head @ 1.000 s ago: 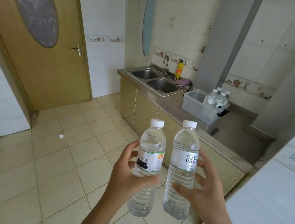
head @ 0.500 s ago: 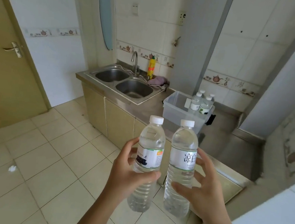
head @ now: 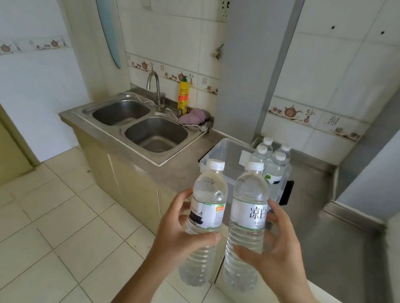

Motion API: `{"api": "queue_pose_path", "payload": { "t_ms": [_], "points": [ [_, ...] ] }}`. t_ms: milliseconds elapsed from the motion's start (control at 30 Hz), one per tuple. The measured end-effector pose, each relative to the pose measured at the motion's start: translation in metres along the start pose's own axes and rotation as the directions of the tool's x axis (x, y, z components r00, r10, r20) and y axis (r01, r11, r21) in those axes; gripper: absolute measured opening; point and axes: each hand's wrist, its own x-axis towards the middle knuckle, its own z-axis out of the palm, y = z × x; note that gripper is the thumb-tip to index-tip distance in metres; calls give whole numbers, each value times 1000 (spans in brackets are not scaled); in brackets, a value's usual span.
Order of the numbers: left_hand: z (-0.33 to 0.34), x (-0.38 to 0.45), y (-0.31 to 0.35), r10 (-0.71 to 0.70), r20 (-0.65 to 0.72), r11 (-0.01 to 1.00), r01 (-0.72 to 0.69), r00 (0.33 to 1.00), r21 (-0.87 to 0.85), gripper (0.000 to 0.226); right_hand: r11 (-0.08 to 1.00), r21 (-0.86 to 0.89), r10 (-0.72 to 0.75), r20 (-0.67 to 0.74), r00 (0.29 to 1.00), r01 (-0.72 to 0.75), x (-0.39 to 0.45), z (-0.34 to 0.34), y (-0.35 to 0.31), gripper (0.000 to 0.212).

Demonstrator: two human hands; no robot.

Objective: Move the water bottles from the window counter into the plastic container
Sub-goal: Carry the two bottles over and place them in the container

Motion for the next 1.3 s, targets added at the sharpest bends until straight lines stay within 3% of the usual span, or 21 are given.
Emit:
{"api": "queue_pose_path", "payload": {
  "t_ms": [500, 633, 867, 1100, 1300],
  "points": [
    [79, 225, 3, 118, 171, 992, -109, 978, -60, 87, 996, -57, 55, -187, 981, -67, 179, -28, 27, 101],
    [80, 293, -5, 143, 224, 989, -132, 964, -62, 87, 994, -73, 57, -244, 968, -77, 236, -15, 37, 104],
    [70, 405, -25, 141, 353, 990, -134, 925, -45, 87, 984, -66, 137, -335, 932, -168, 333, 12, 53, 88],
    [81, 463, -66, 85, 389, 996, -79, 917, -32, 80, 925, -244, 164, -434, 886, -291, 382, 28, 77, 79],
    [89, 476, -88, 60, 458, 989, -113, 887, 90, 71, 718, -592, 135, -397, 908, -366, 401, 30, 89, 72]
  ]
}}
